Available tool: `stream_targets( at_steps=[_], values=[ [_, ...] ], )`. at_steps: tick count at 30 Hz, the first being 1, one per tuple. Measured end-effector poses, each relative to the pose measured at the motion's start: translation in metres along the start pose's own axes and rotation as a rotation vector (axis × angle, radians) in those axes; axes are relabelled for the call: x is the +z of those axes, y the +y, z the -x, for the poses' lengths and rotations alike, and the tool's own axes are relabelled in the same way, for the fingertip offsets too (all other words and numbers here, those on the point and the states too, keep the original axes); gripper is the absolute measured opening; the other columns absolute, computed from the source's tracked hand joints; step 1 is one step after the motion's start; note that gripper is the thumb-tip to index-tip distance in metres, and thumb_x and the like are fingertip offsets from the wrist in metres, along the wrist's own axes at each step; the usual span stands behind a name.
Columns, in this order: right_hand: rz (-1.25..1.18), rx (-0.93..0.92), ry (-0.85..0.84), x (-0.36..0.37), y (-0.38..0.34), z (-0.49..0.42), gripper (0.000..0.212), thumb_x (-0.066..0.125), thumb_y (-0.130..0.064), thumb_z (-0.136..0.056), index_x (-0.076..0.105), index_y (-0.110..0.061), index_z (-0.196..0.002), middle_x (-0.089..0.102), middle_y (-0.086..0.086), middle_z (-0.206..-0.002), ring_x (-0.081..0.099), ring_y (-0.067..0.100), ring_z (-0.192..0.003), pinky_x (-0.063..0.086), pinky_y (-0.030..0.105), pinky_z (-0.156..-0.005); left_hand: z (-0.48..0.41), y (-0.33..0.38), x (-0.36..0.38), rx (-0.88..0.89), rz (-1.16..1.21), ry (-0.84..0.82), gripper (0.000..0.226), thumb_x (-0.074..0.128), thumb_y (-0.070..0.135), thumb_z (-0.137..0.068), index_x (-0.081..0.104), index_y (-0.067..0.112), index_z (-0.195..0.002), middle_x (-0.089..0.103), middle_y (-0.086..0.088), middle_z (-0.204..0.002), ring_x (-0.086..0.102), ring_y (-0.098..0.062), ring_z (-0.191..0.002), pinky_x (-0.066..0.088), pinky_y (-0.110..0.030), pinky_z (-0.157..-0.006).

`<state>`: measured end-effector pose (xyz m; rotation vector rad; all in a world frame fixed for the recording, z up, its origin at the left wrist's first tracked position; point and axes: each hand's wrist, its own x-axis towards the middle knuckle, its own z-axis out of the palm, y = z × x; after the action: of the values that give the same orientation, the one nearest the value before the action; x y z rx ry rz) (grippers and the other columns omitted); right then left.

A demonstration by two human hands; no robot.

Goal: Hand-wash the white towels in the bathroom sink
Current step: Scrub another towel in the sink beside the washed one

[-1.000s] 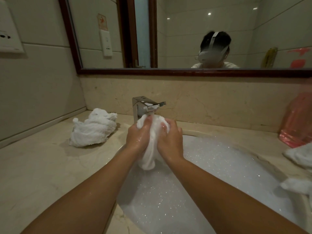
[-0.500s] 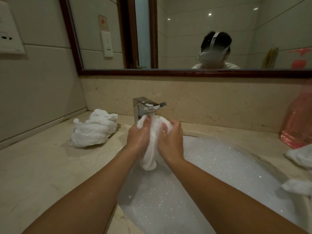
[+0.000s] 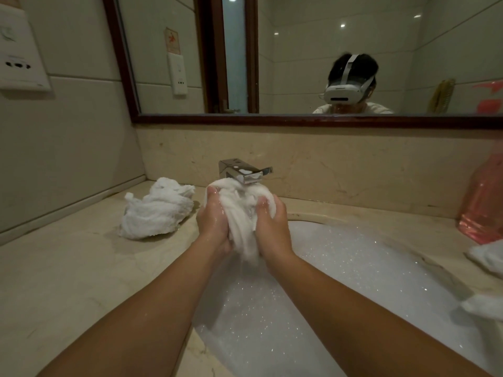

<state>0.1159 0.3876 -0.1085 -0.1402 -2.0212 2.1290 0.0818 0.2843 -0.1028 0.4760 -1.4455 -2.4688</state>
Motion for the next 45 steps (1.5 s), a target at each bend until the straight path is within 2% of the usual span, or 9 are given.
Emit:
stream_targets(
  at_steps=[7, 15, 18, 22, 26, 29, 32, 37, 45],
  values=[
    [-0.431, 0.316, 0.060, 0.005, -0.002, -0.010, 0.049, 0.049, -0.056, -0.107, 0.038, -0.032, -0.149, 0.063, 0.009, -0.129, 0.069, 0.032, -0.109, 0.060, 0.054, -0.097, 0.020, 0.006, 0.007, 0.272, -0.285, -0.055, 0.048, 0.054, 0.061, -0.098, 0.065, 0.024, -0.126, 0.075, -0.004, -0.115, 0.073, -0.024, -0.105, 0.059, -0.048, -0.097],
    [-0.349, 0.195, 0.223, -0.010, 0.000, -0.019, 0.018, 0.060, -0.052, -0.103, 0.066, -0.036, -0.109, 0.074, -0.002, -0.108, 0.073, 0.027, -0.101, 0.060, 0.050, -0.097, 0.015, 0.010, 0.002, 0.123, -0.404, -0.251, 0.081, 0.071, 0.073, -0.064, 0.073, 0.013, -0.118, 0.080, -0.011, -0.107, 0.078, -0.032, -0.095, 0.061, -0.055, -0.091],
    [-0.242, 0.094, 0.201, -0.014, -0.004, -0.024, 0.042, 0.065, -0.053, -0.100, 0.051, -0.026, -0.129, 0.066, 0.002, -0.119, 0.066, 0.025, -0.105, 0.056, 0.042, -0.094, 0.015, 0.009, 0.002, 0.097, -0.373, -0.209, 0.078, 0.076, 0.065, -0.075, 0.057, 0.012, -0.129, 0.075, -0.012, -0.114, 0.077, -0.030, -0.095, 0.062, -0.054, -0.090],
    [-0.206, 0.105, 0.204, -0.015, -0.013, -0.024, 0.055, 0.070, -0.051, -0.096, 0.042, -0.015, -0.126, 0.054, 0.009, -0.131, 0.064, 0.027, -0.106, 0.051, 0.033, -0.076, 0.011, 0.006, 0.002, 0.177, -0.462, -0.217, 0.037, 0.065, 0.056, -0.095, 0.075, 0.027, -0.116, 0.080, -0.002, -0.106, 0.078, -0.022, -0.096, 0.062, -0.047, -0.093],
    [-0.132, 0.028, 0.076, -0.017, -0.011, -0.022, 0.030, 0.062, -0.040, -0.102, 0.060, -0.020, -0.125, 0.069, 0.004, -0.121, 0.068, 0.020, -0.101, 0.057, 0.036, -0.082, 0.006, 0.005, 0.000, 0.082, -0.283, -0.042, 0.052, 0.050, 0.058, -0.104, 0.071, 0.014, -0.121, 0.079, -0.009, -0.110, 0.078, -0.026, -0.095, 0.065, -0.042, -0.082],
    [-0.038, -0.036, 0.000, -0.006, -0.004, -0.014, 0.054, 0.054, -0.058, -0.090, 0.063, -0.037, -0.139, 0.070, -0.007, -0.130, 0.069, 0.019, -0.114, 0.058, 0.048, -0.101, 0.007, 0.007, 0.003, -0.004, -0.174, -0.059, 0.067, 0.032, 0.063, -0.107, 0.069, 0.011, -0.125, 0.079, -0.013, -0.108, 0.079, -0.030, -0.094, 0.064, -0.041, -0.077],
    [-0.082, -0.042, -0.002, 0.003, 0.003, -0.010, 0.052, 0.047, -0.063, -0.091, 0.056, -0.047, -0.139, 0.065, -0.004, -0.135, 0.069, 0.022, -0.115, 0.060, 0.049, -0.099, 0.016, 0.006, 0.005, -0.011, -0.191, -0.165, 0.069, 0.039, 0.071, -0.101, 0.072, 0.014, -0.123, 0.080, -0.014, -0.106, 0.079, -0.034, -0.094, 0.062, -0.052, -0.089],
    [-0.171, -0.031, 0.147, -0.004, -0.006, -0.015, 0.028, 0.050, -0.044, -0.108, 0.063, -0.033, -0.130, 0.072, -0.003, -0.118, 0.073, 0.022, -0.104, 0.062, 0.048, -0.094, 0.017, 0.003, 0.007, 0.008, -0.303, -0.256, 0.056, 0.061, 0.060, -0.097, 0.072, 0.012, -0.126, 0.079, -0.014, -0.107, 0.078, -0.033, -0.096, 0.062, -0.050, -0.091],
    [-0.234, -0.026, 0.180, -0.016, -0.012, -0.018, 0.025, 0.048, -0.050, -0.109, 0.062, -0.036, -0.124, 0.059, -0.018, -0.102, 0.059, 0.014, -0.111, 0.044, 0.031, -0.092, 0.011, 0.001, 0.004, 0.023, -0.325, -0.175, 0.076, 0.036, 0.079, -0.094, 0.071, 0.018, -0.123, 0.080, -0.011, -0.105, 0.078, -0.030, -0.095, 0.061, -0.051, -0.095]
  ],
)
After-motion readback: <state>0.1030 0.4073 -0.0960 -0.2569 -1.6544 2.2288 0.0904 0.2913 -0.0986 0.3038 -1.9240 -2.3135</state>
